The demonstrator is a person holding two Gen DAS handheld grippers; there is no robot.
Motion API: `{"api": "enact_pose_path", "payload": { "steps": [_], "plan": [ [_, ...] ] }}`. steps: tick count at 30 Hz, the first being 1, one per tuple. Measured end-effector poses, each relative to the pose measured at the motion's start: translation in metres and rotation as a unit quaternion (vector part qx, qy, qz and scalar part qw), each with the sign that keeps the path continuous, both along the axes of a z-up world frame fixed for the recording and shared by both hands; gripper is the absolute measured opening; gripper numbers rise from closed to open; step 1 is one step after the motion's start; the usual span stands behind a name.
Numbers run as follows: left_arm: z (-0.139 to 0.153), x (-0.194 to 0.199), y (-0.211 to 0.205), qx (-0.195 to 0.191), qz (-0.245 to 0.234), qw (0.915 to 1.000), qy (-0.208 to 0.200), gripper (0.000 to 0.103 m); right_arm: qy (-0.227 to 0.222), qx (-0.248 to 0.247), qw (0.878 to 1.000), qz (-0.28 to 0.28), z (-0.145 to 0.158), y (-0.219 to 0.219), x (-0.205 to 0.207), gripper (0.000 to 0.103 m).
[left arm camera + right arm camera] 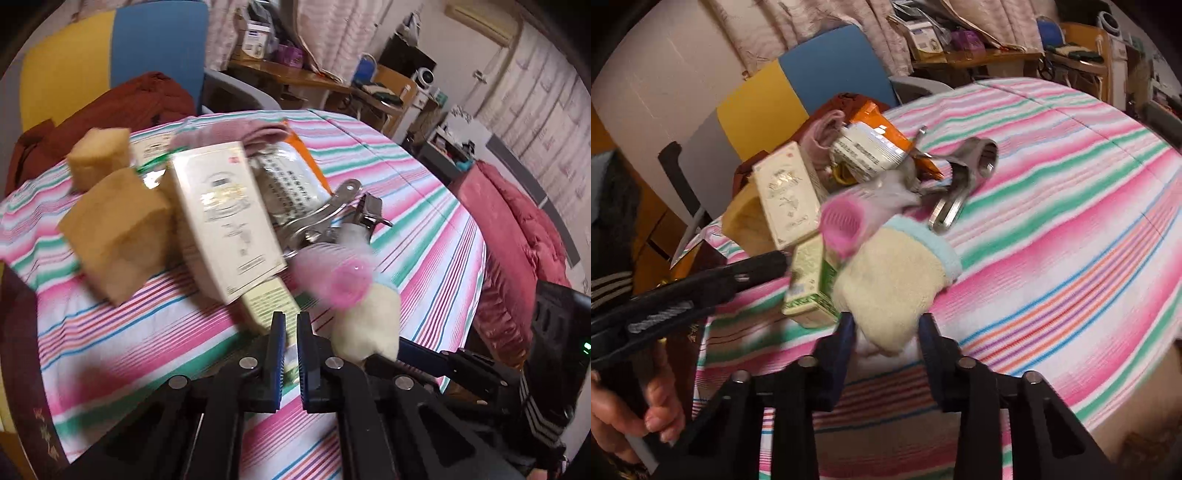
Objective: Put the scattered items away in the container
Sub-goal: 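Grasp the cream knit sock with the right tool while the left tool approaches the pink roller, then grasp the pink hair roller with the left tool while the right tool holds the sock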
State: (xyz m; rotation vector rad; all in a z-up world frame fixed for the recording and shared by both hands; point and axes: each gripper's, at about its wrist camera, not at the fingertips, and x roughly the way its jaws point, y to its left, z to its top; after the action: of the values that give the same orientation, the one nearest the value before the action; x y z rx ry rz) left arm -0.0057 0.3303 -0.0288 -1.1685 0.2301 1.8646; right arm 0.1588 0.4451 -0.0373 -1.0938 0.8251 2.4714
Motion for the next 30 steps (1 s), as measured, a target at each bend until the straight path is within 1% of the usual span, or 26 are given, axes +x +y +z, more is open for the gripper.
{"api": "enact_pose_path", "payload": {
  "steps": [2, 4, 5, 6, 7, 8, 9, 10, 11, 12, 16, 17, 18, 21, 23, 25, 26, 27, 30],
  "plan": [
    [0.0, 0.001, -0.008, 0.013, 0.0, 0.9998, -0.013, 0.005, -0.001, 0.003, 1.0, -0.002, 0.0, -0.001, 0.003, 0.033],
    [0.003, 0.004, -0.013, 0.028, 0.004, 0.9994, -0.017, 0.006, 0.011, -0.014, 1.0, -0.009, 0.002, 0.002, 0.006, 0.035],
    [0.003, 0.004, -0.013, 0.034, 0.002, 0.9991, -0.024, 0.011, 0.018, -0.016, 1.0, -0.013, 0.004, 0.003, 0.007, 0.042],
    [0.004, 0.005, -0.014, 0.042, 0.001, 0.9986, -0.033, 0.015, 0.021, -0.008, 1.0, -0.021, 0.008, 0.003, 0.008, 0.058],
    [0.005, 0.006, -0.013, 0.05, 0.002, 0.9981, -0.036, 0.021, 0.025, -0.001, 0.999, -0.025, 0.01, 0.003, 0.008, 0.065],
    [0.006, 0.007, -0.014, 0.056, 0.004, 0.9977, -0.037, 0.023, 0.036, 0.002, 0.999, -0.021, 0.014, 0.003, 0.006, 0.074],
    [0.006, 0.008, -0.014, 0.061, 0.004, 0.9974, -0.04, 0.024, 0.04, 0.004, 0.999, -0.015, 0.016, 0.004, 0.003, 0.078],
    [0.007, 0.008, -0.012, 0.061, 0.004, 0.9971, -0.045, 0.025, 0.037, 0.01, 0.999, -0.017, 0.016, 0.004, 0.0, 0.08],
    [0.006, 0.009, -0.01, 0.061, 0.005, 0.9969, -0.05, 0.026, 0.024, 0.021, 0.999, -0.024, 0.014, 0.005, -0.007, 0.08],
    [0.006, 0.009, -0.01, 0.06, 0.008, 0.9968, -0.051, 0.027, 0.018, 0.019, 0.999, -0.026, 0.011, 0.007, -0.012, 0.081],
    [0.006, 0.007, -0.012, 0.057, 0.022, 0.9968, -0.051, 0.028, 0.016, -0.028, 0.998, -0.048, -0.004, 0.018, -0.025, 0.079],
    [0.006, 0.007, -0.012, 0.057, 0.025, 0.9967, -0.053, 0.028, 0.01, -0.019, 0.999, -0.05, -0.005, 0.018, -0.027, 0.071],
    [0.006, 0.006, -0.013, 0.056, 0.028, 0.9965, -0.054, 0.028, 0.007, -0.007, 0.999, -0.044, -0.005, 0.018, -0.029, 0.069],
    [0.006, 0.006, -0.012, 0.054, 0.027, 0.9967, -0.054, 0.028, 0.011, -0.016, 0.999, -0.034, -0.002, 0.02, -0.018, 0.065],
    [0.008, 0.007, -0.012, 0.055, 0.022, 0.9969, -0.051, 0.029, 0.003, -0.009, 1.0, -0.029, 0.0, 0.021, -0.008, 0.065],
    [0.01, 0.01, -0.007, 0.056, 0.011, 0.9971, -0.05, 0.03, 0.006, -0.011, 1.0, -0.023, 0.003, 0.021, 0.004, 0.065],
    [0.011, 0.012, -0.004, 0.057, 0.004, 0.9971, -0.049, 0.034, 0.006, -0.01, 1.0, -0.016, 0.006, 0.02, 0.011, 0.065],
    [0.012, 0.016, 0.001, 0.059, -0.005, 0.9971, -0.048, 0.042, 0.002, 0.0, 1.0, -0.01, 0.009, 0.018, 0.015, 0.065],
    [0.013, 0.029, 0.019, 0.054, -0.042, 0.9965, -0.048, 0.051, -0.017, 0.059, 0.998, 0.018, 0.016, 0.001, 0.015, 0.065]
  ]
}}
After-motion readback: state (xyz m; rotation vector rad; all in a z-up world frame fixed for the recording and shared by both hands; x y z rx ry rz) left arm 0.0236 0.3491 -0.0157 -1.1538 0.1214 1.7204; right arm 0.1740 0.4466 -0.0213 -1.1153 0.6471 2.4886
